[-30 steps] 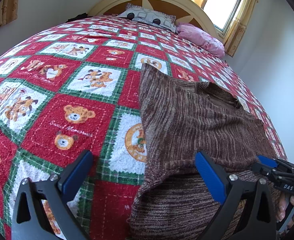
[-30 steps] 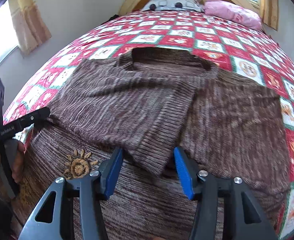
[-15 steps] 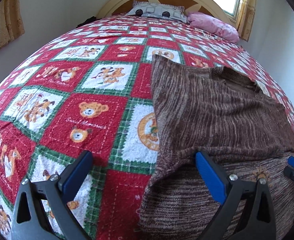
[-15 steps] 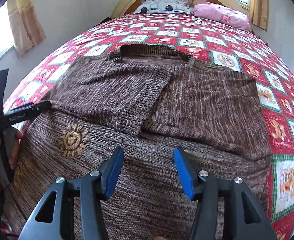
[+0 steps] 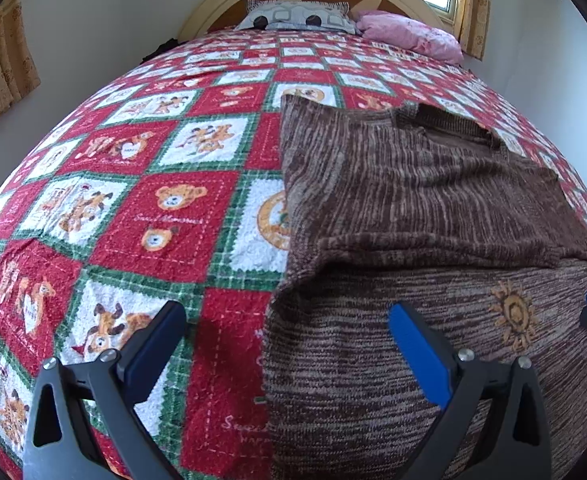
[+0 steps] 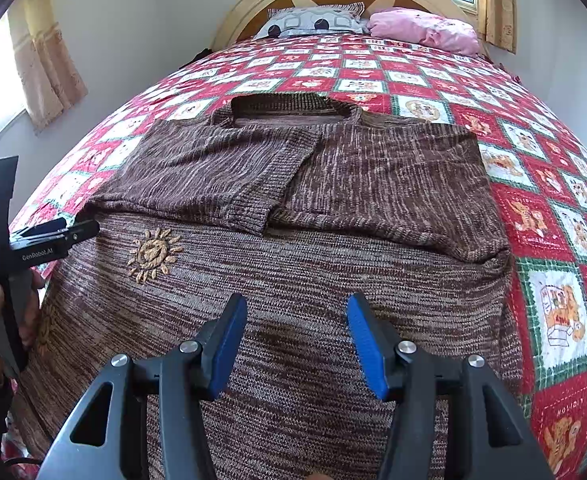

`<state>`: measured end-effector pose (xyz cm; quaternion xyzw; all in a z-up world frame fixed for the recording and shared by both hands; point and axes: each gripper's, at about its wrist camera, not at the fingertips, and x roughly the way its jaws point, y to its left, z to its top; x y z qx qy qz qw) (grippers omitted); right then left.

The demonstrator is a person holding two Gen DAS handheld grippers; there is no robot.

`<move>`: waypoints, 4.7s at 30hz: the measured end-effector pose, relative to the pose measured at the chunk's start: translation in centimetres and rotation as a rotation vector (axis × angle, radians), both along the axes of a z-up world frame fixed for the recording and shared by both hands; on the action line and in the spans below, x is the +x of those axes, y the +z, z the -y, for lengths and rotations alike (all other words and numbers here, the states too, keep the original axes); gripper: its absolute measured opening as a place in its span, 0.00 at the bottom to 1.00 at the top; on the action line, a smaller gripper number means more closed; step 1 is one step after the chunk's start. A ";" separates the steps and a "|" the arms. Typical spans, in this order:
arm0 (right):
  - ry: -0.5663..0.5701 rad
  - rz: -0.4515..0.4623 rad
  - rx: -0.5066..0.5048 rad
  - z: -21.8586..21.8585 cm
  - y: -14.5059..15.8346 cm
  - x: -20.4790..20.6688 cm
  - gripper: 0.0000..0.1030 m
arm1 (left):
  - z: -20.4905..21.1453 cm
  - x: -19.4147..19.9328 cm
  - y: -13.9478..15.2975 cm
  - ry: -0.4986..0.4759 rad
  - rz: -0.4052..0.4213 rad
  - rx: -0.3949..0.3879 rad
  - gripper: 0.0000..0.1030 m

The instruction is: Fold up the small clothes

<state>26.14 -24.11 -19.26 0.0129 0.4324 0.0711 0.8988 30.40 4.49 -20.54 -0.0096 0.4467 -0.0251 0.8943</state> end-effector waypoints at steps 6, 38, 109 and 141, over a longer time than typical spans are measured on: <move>0.013 -0.007 -0.030 0.2 -0.2 0.1 0.52 | -0.2 -0.5 -0.1 -0.016 -0.003 -0.010 1.00; -0.010 0.055 -0.114 1.5 0.1 -10.4 0.52 | 1.4 -12.1 3.2 -0.125 0.113 0.019 1.00; -0.057 0.022 -0.037 4.6 -0.8 -26.9 0.53 | 1.9 -25.8 0.7 -0.254 0.001 0.002 1.00; -0.071 -0.006 0.179 8.0 -2.6 -27.9 0.43 | 0.2 -26.8 0.5 -0.198 0.002 -0.104 0.65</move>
